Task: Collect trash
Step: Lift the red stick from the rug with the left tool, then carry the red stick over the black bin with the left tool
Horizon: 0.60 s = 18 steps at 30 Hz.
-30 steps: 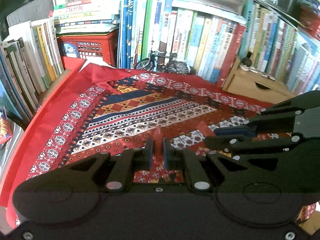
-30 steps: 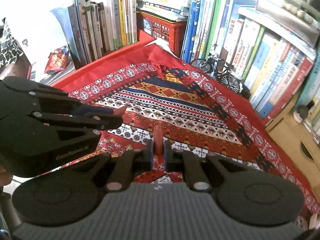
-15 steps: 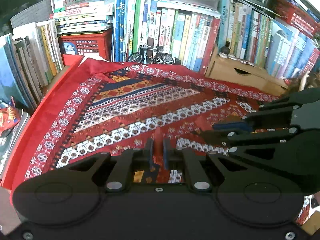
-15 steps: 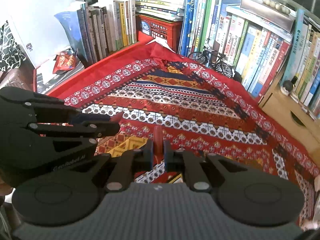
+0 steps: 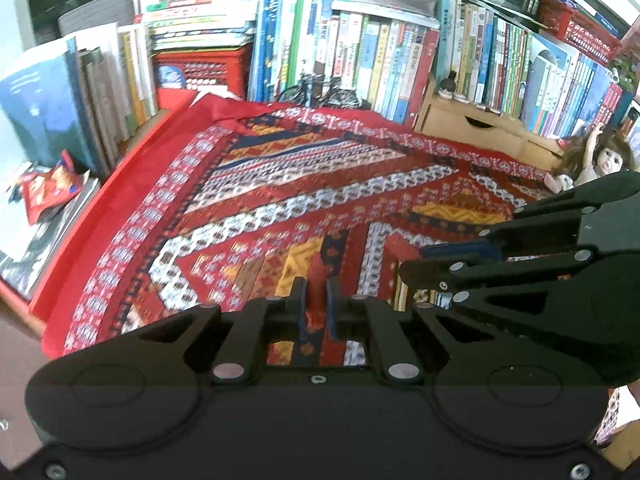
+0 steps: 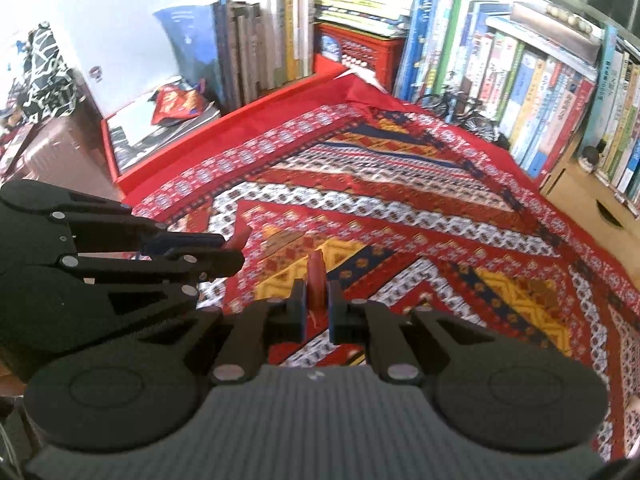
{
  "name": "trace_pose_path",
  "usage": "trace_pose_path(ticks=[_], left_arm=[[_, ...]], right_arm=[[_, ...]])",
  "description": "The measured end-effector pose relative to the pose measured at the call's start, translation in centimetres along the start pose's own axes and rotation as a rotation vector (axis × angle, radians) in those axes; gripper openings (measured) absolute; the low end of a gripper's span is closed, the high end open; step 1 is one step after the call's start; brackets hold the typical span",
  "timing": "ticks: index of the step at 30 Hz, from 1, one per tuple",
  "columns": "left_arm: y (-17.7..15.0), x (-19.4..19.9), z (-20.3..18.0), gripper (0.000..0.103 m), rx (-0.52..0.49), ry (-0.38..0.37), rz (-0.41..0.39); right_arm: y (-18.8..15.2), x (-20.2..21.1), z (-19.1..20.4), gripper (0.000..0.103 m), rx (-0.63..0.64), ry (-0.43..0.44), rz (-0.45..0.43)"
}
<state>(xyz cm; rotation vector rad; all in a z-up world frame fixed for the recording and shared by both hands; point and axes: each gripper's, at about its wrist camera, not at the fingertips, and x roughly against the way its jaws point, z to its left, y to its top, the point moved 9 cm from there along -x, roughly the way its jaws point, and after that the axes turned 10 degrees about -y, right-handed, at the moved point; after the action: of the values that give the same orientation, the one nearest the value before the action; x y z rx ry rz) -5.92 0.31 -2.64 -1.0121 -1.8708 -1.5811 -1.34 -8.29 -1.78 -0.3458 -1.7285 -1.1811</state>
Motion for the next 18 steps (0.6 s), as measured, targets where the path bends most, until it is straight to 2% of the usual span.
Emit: trace_pose_path(ticks=[18], left_arm=[[-13.3, 7.1, 9.8, 0.009, 0.18, 0.131, 0.044]], right_arm=[[-5.0, 0.4, 14.3, 0.012, 0.097, 0.138, 0.07]])
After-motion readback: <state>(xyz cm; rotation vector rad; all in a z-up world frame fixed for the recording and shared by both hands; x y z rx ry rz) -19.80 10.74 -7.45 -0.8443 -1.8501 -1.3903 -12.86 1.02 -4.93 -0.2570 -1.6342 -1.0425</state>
